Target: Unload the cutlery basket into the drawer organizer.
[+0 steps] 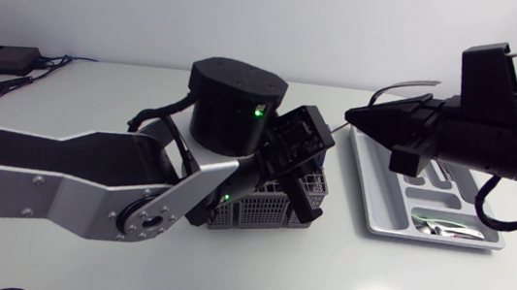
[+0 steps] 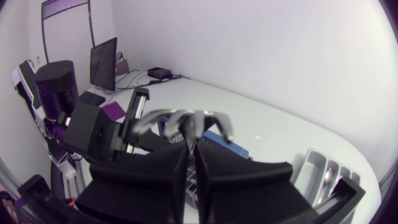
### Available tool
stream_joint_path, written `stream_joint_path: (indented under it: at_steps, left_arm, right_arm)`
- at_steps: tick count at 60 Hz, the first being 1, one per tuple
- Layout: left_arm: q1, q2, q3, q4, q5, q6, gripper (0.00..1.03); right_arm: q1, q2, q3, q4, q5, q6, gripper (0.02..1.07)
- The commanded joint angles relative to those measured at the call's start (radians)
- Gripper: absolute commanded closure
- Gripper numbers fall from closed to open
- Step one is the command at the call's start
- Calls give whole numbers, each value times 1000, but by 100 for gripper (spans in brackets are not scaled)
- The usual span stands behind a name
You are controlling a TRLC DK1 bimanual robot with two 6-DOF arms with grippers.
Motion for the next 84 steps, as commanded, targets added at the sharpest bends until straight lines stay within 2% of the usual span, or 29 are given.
stream_joint_path:
  at_steps: [1,6,9,11,15,29,41,49,67,71,79,84]
  left_arm:
    - [6,23,39,-18,-4,-50,101]
    - [30,32,70,-58,8,-88,101]
    - [48,34,83,-78,26,-114,101]
    - [58,34,93,-88,34,-125,101]
    - [79,34,116,-116,60,-162,101]
    - [121,38,189,-202,144,-295,101]
    - [111,57,240,-257,186,-369,101]
    - [117,75,272,-297,206,-407,101]
    - [144,86,303,-338,270,-484,101]
    - [151,86,307,-348,289,-493,101]
    - [160,86,311,-357,304,-502,101]
    - [173,87,312,-361,327,-518,101]
  right_arm:
    - [-12,-19,7,-8,-7,25,94]
    - [-19,-46,5,-8,-9,34,61]
    - [-30,-63,4,-13,-14,34,46]
    - [-42,-77,1,-14,-26,34,40]
    - [-76,-103,-8,-16,-55,37,34]
    - [-142,-80,-33,9,-112,60,34]
    - [-130,9,-21,101,-109,112,34]
    - [-94,69,2,167,-70,146,35]
    - [-36,184,64,246,8,191,56]
    - [-36,198,73,257,9,198,57]
    - [-36,212,85,269,9,208,70]
    - [-31,219,91,269,9,208,74]
